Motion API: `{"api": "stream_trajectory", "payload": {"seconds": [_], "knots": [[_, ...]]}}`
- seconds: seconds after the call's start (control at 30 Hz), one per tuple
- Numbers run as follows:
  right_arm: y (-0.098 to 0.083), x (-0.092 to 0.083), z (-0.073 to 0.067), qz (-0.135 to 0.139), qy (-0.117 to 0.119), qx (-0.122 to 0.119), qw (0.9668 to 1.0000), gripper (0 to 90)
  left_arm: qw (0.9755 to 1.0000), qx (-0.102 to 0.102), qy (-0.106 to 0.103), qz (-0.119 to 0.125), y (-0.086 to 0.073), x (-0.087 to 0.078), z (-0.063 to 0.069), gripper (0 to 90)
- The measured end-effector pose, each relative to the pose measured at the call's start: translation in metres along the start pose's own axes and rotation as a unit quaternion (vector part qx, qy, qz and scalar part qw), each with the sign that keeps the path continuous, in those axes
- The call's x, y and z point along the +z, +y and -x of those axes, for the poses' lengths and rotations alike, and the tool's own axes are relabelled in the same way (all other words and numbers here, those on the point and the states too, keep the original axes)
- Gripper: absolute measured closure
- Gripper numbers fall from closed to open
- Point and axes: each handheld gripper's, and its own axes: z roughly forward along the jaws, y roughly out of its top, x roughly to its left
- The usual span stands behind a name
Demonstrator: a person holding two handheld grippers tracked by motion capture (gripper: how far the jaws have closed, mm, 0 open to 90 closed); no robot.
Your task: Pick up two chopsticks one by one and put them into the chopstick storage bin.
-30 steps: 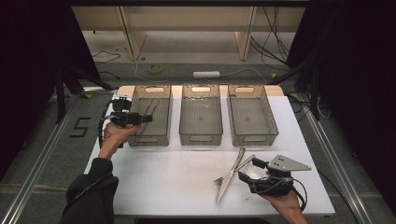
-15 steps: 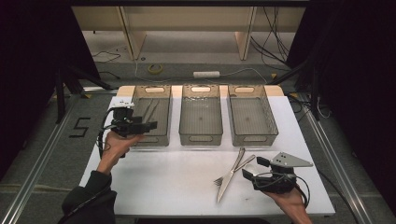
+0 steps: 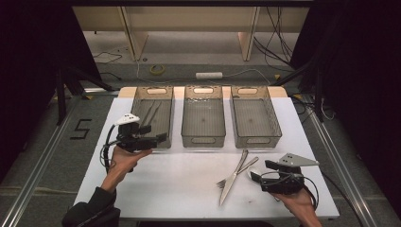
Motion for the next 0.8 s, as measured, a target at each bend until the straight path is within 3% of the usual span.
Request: {"api": "stream_trajectory", "payload": {"seconds": [0.4, 0.8], "knots": [[-0.003, 0.003, 0.006, -0.036, 0.008, -0.004, 0.9993, 25.8, 0.9994, 0.013, -0.024, 0.020, -0.019, -0.007, 0.013, 16.6], [-0.006, 0.006, 0.010, -0.069, 0.004, -0.004, 0.9976, 25.7, 0.9985, 0.042, -0.033, 0.013, -0.032, -0.012, 0.027, 16.1]]}}
